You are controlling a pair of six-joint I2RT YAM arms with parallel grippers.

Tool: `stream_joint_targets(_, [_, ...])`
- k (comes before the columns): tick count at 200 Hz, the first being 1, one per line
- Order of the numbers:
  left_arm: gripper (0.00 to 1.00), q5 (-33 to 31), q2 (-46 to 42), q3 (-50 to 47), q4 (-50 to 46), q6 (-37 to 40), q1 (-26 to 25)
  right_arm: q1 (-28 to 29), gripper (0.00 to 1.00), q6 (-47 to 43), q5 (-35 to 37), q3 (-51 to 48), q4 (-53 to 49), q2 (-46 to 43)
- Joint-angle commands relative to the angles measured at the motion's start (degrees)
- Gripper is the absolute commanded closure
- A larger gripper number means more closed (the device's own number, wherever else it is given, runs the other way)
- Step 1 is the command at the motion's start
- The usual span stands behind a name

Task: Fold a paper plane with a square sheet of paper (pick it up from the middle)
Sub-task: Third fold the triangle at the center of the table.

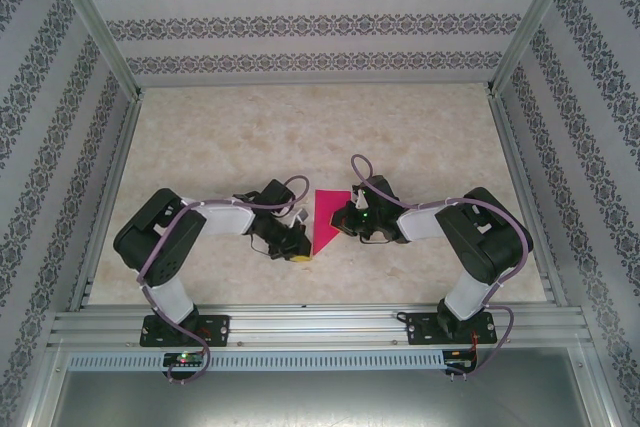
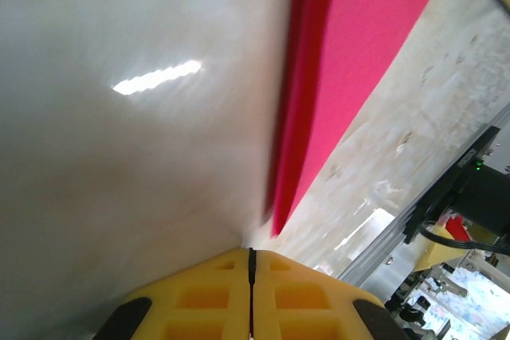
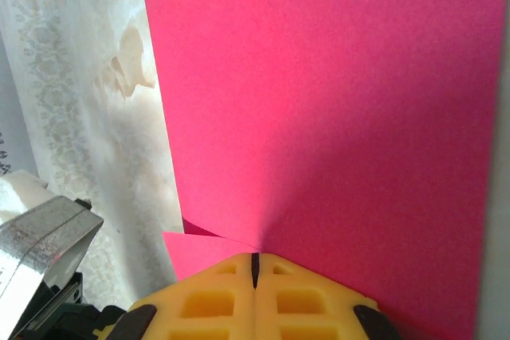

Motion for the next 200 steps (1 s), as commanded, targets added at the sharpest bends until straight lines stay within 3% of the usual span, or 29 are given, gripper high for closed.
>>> stream_joint_targets(1, [0.92, -2.71, -4.33, -0.41, -6.80, -0.42, 0.37, -1.05, 0.96, -1.96, 6.45, -1.06, -7.49, 1.45])
stream_joint_targets(38, [0.91, -5.79, -6.84, 4.54, -6.86, 1.56, 0.38, -0.31, 0.95, -0.91, 6.96, -0.89, -7.14, 0.62])
stream_joint_targets(97, [0.91, -5.01, 5.12, 13.11, -3.31, 3.48, 0.38, 0.31, 0.94, -0.45, 6.61, -0.14, -6.65, 0.01])
stream_joint_targets(151, [0.93, -8.68, 10.91, 12.19, -7.07, 4.62, 0.38, 0.81, 0.91, -2.23, 6.01, 1.13, -8.48, -6.40])
stream_joint_targets(200, [0.93, -9.11, 11.35, 12.25, -7.12, 4.81, 0.38, 4.77, 0.91, -1.55, 6.61, -0.80, -9.89, -12.06])
